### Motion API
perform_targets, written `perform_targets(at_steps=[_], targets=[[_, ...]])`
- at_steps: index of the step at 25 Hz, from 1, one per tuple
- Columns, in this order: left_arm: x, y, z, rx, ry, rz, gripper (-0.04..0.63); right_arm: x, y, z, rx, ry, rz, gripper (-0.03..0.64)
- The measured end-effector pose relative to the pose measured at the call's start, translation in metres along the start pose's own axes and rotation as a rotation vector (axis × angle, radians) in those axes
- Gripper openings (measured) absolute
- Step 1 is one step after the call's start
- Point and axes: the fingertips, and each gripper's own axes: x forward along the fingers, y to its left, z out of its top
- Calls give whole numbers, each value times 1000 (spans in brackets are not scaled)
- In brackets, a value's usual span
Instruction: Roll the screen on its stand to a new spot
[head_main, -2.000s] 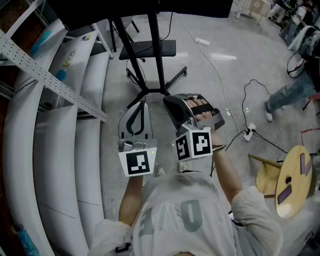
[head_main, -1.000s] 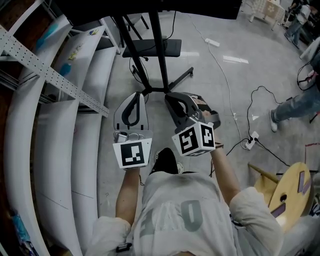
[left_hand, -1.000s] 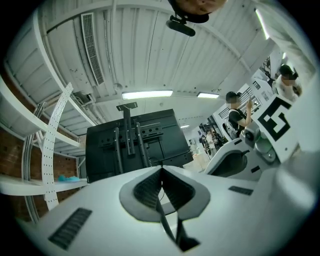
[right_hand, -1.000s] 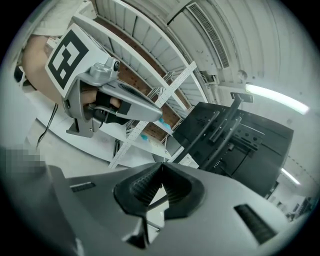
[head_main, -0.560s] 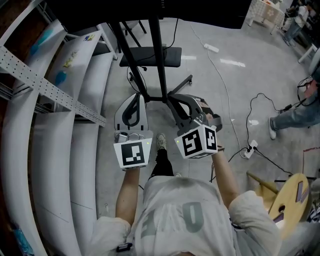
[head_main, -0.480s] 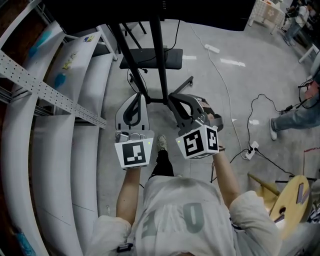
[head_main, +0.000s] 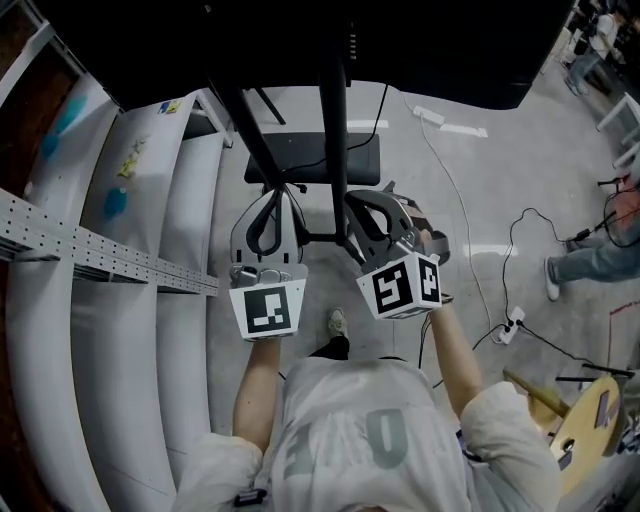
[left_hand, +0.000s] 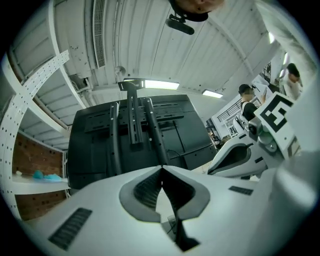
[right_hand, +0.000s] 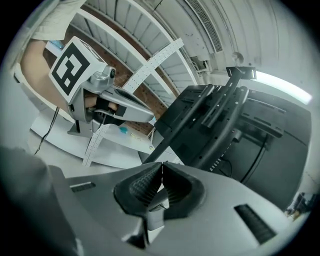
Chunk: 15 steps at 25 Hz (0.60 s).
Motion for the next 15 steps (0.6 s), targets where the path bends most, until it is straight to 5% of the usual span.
perform_targets(at_steps=[15], targets=[[95, 46, -54, -33, 57, 22, 14, 96, -60, -37, 73, 14, -9, 20]])
